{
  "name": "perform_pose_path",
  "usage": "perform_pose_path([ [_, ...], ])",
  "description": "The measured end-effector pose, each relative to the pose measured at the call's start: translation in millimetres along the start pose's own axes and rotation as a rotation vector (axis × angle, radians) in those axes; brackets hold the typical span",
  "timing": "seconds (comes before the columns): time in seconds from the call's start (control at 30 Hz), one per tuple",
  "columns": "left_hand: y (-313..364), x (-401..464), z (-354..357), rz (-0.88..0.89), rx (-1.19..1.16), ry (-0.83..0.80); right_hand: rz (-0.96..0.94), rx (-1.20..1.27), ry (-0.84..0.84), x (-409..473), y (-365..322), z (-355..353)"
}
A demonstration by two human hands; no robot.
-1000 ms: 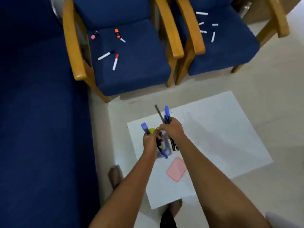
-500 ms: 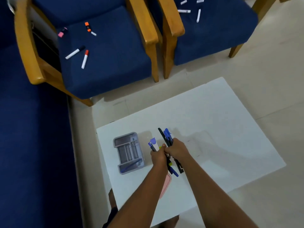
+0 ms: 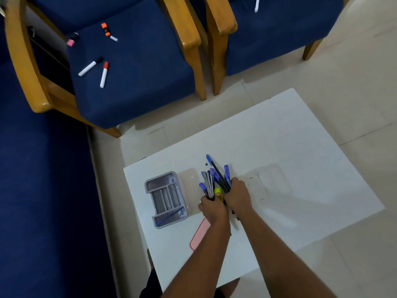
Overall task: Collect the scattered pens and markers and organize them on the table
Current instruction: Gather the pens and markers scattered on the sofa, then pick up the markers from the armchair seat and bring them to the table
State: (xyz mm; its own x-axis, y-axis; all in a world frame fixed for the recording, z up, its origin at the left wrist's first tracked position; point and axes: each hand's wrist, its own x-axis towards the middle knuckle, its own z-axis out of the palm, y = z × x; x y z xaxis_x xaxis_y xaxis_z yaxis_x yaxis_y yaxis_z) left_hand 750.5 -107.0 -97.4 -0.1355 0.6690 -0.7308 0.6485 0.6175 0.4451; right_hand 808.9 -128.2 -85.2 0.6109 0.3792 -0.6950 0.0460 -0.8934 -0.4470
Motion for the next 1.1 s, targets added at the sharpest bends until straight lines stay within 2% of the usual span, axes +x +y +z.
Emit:
perform_pose_path([
  [0.2,-3,-6,-3,0.077,0.064,0.055,-0.071,-0.144,0.068,-5,3,-4],
  [0.5,-8,-15,-10,0.117,0.075,0.017,-0.136,-0.295,0.278,-23,3,4],
  [0.63,-7,-29,-22,0.274,0.079,0.012,-0.221,-0.3,0.4,-33,-5,5],
  [0.73,-4,-40,-36,0.477,0.103,-0.01,-0.286,-0.327,0.471,-40,-13,2],
  [0.8,5,-46,-56,0.599,0.103,-0.035,-0.297,-0.339,0.456,-48,-29,-3],
  [0.87,17,-46,-74,0.646,0.041,-0.119,-0.319,-0.354,0.475,-56,-49,-7],
  [1.0,49,-24,-127,0.66,-0.125,-0.185,-0.44,-0.377,0.505,-69,-107,-6],
  [1.1,73,4,-191,0.625,-0.244,-0.185,-0.495,-0.401,0.434,-81,-168,10],
])
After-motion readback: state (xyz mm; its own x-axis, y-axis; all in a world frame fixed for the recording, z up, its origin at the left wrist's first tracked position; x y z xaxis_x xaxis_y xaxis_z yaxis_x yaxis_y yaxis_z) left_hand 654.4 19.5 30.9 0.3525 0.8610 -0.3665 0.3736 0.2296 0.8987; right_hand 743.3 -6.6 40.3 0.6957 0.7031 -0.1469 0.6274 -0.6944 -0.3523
